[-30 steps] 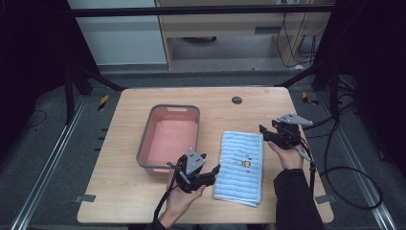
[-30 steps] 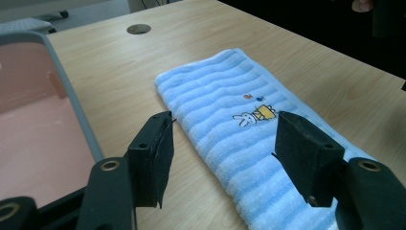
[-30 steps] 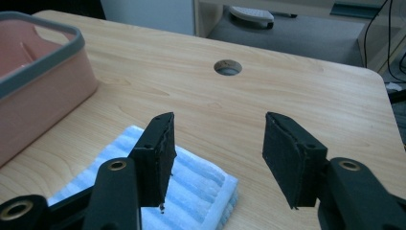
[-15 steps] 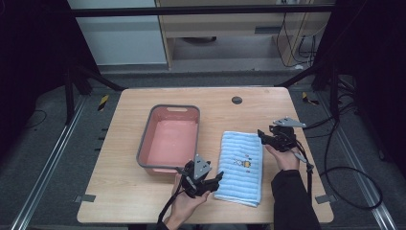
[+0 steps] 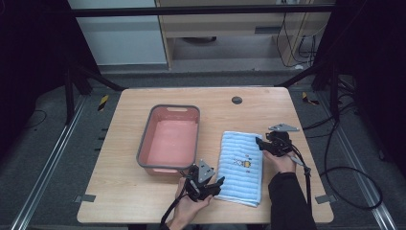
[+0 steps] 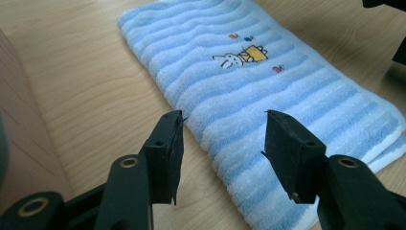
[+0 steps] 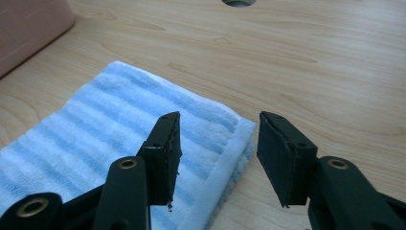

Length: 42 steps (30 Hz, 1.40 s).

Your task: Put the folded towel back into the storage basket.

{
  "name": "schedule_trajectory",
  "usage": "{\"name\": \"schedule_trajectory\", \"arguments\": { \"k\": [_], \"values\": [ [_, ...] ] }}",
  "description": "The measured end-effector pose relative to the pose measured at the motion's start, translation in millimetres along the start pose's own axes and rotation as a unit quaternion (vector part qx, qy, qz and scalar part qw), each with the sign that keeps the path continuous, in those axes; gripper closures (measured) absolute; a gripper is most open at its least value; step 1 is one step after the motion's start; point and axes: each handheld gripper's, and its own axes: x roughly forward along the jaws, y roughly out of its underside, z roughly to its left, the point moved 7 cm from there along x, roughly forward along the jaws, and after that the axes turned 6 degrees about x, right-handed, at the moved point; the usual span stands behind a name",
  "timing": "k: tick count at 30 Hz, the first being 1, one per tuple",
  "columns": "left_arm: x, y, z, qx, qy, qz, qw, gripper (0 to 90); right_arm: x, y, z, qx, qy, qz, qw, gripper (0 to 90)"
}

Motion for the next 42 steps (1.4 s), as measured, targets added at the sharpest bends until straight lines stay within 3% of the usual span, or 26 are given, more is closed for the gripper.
{"name": "schedule_trajectory", "arguments": {
  "k": [5, 11, 23, 34, 42],
  "values": [
    [5.8, 8.8, -0.2, 0.0, -0.001, 0.013, 0.9999, 48.7, 5.6, 5.6, 1.5, -0.009, -0.001, 0.011, 0.9999, 50.7],
    [13.5, 15.8, -3.8, -0.001, 0.004, 0.028, 0.9996, 52.7, 10.6, 16.6, -7.5, 0.013, 0.001, 0.026, 0.9996, 51.2],
    [20.5, 21.8, -8.0, -0.015, 0.01, 0.044, 0.9989, 60.7, 20.2, 26.6, -6.4, 0.01, -0.006, 0.049, 0.9987, 53.3],
    [22.2, 22.1, -14.1, -0.011, -0.004, 0.052, 0.9986, 70.0, 24.5, 31.7, -4.3, 0.013, -0.012, 0.06, 0.9981, 59.4],
    [23.2, 21.0, -14.0, -0.03, 0.005, 0.055, 0.998, 80.0, 24.9, 32.5, 1.0, 0.033, -0.033, 0.064, 0.9969, 76.1]
  ]
}}
